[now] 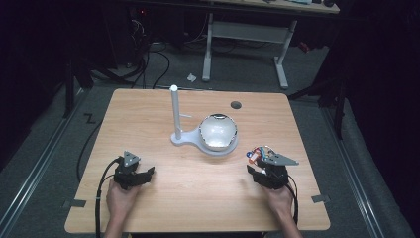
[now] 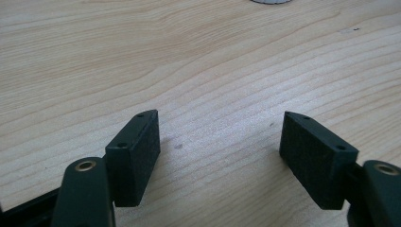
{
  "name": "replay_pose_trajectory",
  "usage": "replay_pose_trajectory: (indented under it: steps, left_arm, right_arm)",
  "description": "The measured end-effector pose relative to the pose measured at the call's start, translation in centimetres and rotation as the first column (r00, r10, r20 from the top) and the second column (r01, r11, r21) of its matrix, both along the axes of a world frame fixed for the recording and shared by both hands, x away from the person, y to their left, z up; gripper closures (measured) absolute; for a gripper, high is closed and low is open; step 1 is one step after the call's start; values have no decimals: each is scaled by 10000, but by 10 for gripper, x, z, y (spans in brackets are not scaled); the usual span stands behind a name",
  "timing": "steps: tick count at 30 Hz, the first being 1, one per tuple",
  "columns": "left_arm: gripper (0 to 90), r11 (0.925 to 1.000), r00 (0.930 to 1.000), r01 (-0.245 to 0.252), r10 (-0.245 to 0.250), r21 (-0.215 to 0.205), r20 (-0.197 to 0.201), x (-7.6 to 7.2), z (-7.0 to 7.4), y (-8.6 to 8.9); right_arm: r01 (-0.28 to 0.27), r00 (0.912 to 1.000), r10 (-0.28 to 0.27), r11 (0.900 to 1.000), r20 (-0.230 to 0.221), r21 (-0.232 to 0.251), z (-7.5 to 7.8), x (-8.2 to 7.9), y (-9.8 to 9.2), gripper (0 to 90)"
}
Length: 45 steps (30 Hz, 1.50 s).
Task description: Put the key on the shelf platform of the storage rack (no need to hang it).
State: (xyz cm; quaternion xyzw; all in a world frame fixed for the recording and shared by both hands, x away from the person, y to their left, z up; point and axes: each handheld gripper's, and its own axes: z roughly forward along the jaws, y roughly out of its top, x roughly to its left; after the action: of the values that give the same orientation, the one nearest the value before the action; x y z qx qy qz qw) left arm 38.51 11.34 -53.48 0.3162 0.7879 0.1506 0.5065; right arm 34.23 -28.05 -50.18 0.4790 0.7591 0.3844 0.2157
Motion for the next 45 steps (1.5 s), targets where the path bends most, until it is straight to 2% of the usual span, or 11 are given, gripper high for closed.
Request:
replay_pose_trajectory:
  steps: [8, 21, 36, 45]
  left_arm:
    - [299, 10000, 10000, -1, 1, -8, -3, 0, 0, 0]
    - [298, 10000, 10000, -12, 12, -1, -3, 0, 0, 0]
    - [298, 10000, 10000, -21, 21, -4, -4, 0, 0, 0]
    - [298, 10000, 10000, -32, 32, -24, -21, 0, 0, 0]
  right_arm:
    - [375, 9993, -375, 9992, 6, 141, 3, -2, -12, 499]
    - [652, 9978, -653, 9979, 144, 33, 10, 1, -26, 499]
    - [843, 9964, -843, 9964, -41, -85, 12, 18, -36, 503]
    - [1068, 9931, -1076, 9941, -455, -207, 6, 36, -42, 494]
